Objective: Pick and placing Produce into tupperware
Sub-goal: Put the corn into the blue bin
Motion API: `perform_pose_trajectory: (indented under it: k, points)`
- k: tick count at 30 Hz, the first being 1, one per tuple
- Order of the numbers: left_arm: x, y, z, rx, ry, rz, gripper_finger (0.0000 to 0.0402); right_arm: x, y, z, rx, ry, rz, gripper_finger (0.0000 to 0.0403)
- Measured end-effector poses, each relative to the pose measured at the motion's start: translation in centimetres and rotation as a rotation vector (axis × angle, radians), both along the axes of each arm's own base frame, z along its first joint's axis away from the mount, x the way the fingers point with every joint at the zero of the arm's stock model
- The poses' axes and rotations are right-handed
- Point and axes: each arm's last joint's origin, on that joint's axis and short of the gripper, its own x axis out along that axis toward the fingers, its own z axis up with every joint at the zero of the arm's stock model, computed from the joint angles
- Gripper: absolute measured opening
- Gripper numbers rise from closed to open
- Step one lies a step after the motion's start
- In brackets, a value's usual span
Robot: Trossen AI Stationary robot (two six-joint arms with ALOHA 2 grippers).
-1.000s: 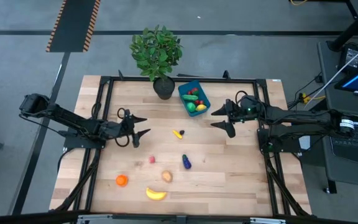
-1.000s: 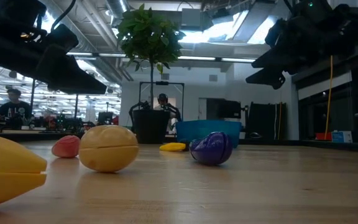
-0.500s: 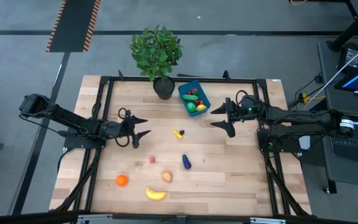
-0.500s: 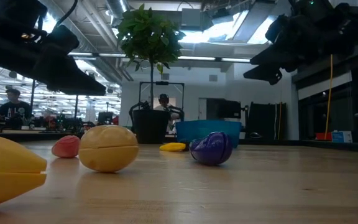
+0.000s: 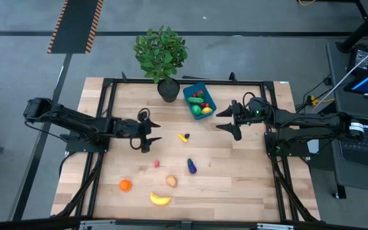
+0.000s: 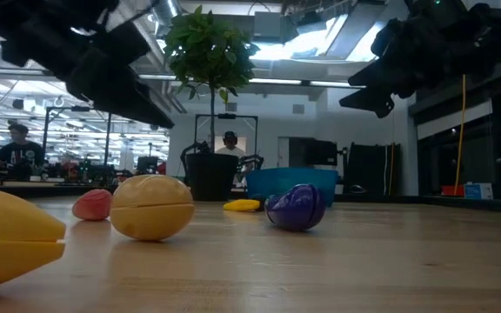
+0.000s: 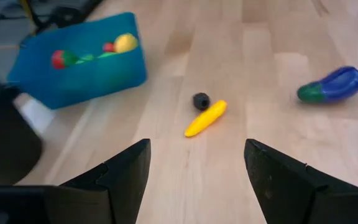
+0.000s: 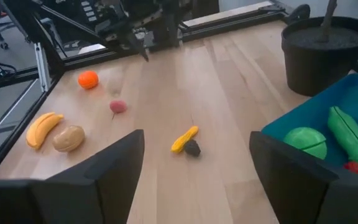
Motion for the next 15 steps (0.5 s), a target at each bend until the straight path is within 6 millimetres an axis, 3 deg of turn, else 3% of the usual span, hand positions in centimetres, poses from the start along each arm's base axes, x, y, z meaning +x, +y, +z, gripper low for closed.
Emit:
perform_pose_trajectory:
  k: [9,15]
  points:
    - [3.2,1.1,-0.9,-0.026,0.094,0.017,0.0253,-0.1,0.0,-0.2,0.028,0.017,-0.008,0.0293]
    - [6.1,1.9,-1.1,-0.037,0.142,-0.034,0.0253,-0.3,-0.1,-0.1,-0.044,0.026,0.008,0.0293]
